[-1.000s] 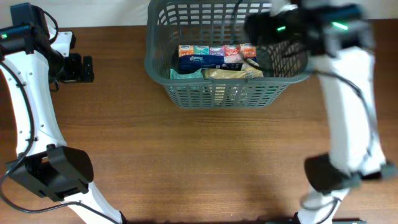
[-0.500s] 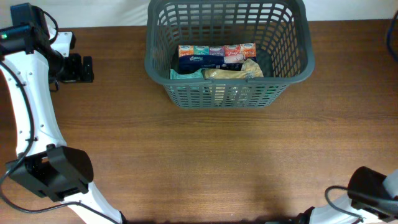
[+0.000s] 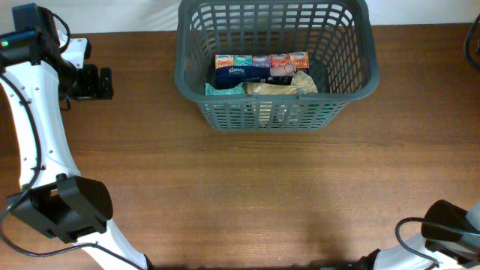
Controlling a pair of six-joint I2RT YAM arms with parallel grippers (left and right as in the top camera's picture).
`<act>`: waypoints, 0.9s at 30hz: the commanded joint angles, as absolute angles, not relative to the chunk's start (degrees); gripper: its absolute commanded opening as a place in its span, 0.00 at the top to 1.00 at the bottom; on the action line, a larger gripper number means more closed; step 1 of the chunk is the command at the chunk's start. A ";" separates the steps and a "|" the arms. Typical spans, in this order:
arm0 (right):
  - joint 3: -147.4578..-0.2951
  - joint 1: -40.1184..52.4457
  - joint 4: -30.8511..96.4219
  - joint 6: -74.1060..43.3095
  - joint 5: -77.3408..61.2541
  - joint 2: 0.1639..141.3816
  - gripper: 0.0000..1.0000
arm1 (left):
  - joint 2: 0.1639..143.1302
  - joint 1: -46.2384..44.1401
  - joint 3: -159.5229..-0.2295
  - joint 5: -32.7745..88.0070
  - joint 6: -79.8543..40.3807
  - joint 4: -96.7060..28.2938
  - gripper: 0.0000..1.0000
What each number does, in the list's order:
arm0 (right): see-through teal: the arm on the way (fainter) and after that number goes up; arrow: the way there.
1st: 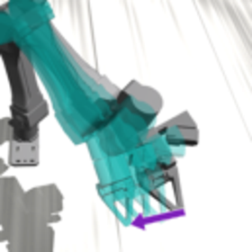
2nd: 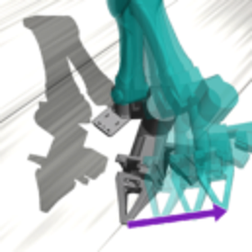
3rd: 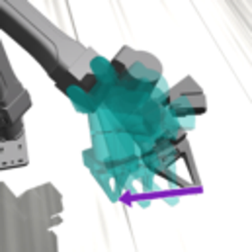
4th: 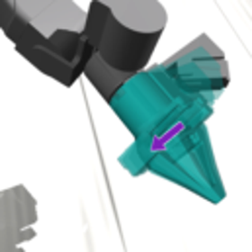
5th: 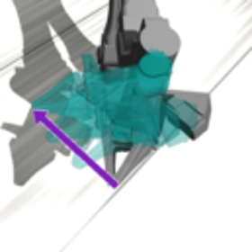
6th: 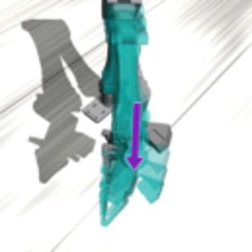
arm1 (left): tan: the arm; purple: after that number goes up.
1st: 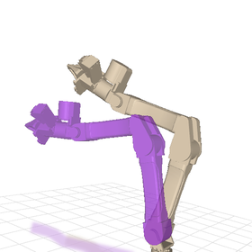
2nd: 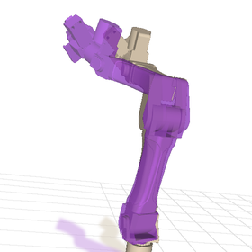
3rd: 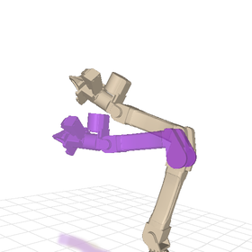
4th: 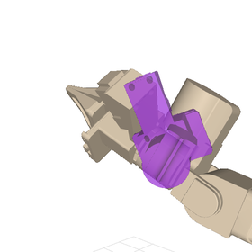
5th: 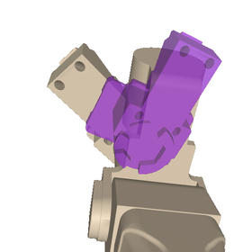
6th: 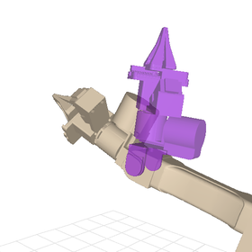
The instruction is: Pack container
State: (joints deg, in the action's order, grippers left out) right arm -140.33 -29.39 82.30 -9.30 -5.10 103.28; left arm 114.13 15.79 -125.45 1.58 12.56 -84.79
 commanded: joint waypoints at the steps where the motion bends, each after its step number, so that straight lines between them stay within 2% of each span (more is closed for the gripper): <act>1: -140.03 -29.65 82.17 -9.96 -5.80 102.48 0.01 | 114.41 15.92 -125.34 2.39 12.01 -84.84 0.01; 6: -140.03 -29.21 82.32 -9.96 -5.76 101.32 0.01 | 114.41 15.92 -125.34 2.39 12.01 -84.84 0.01; 13: -135.98 -27.33 77.43 -9.89 -5.23 83.44 0.01 | 114.43 15.92 -125.34 2.39 12.03 -84.82 0.01; 15: -128.20 -26.96 71.40 -9.72 -3.25 75.64 0.01 | 114.43 15.92 -125.34 2.39 12.01 -84.84 0.01; 17: -110.15 -23.40 57.89 -9.72 1.19 61.25 0.01 | 114.43 15.92 -125.34 2.39 12.03 -84.84 0.01; 19: -99.83 -20.71 51.37 -9.74 2.24 53.23 0.01 | 114.43 15.92 -125.34 2.39 12.01 -84.84 0.01; 20: -89.76 -17.72 46.57 -9.74 2.22 45.08 0.01 | 114.43 15.92 -125.34 2.39 12.01 -84.84 0.01; 24: -65.63 -9.93 43.31 -10.00 1.87 26.26 0.01 | 114.41 15.92 -125.34 2.39 12.01 -84.84 0.01; 27: -54.08 -7.73 43.22 -10.00 1.78 18.00 0.01 | 114.43 15.92 -125.34 2.39 12.01 -84.84 0.01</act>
